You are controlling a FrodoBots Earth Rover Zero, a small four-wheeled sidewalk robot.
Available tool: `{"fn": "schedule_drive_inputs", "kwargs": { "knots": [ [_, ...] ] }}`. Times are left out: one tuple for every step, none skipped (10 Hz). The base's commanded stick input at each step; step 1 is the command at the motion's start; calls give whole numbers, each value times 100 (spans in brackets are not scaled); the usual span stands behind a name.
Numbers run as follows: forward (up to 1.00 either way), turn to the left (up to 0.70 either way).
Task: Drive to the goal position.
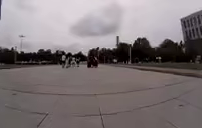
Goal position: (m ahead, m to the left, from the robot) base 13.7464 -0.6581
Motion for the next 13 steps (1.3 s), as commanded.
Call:
{"fn": "schedule_drive_inputs", "kwargs": {
  "knots": [
    [50,-29],
    [50,-28],
    [50,-12],
    [50,1],
    [51,1],
    [51,1],
    [52,1],
    [53,1],
    [54,1],
    [57,1],
    [58,1],
    [58,1],
    [58,1]
  ]
}}
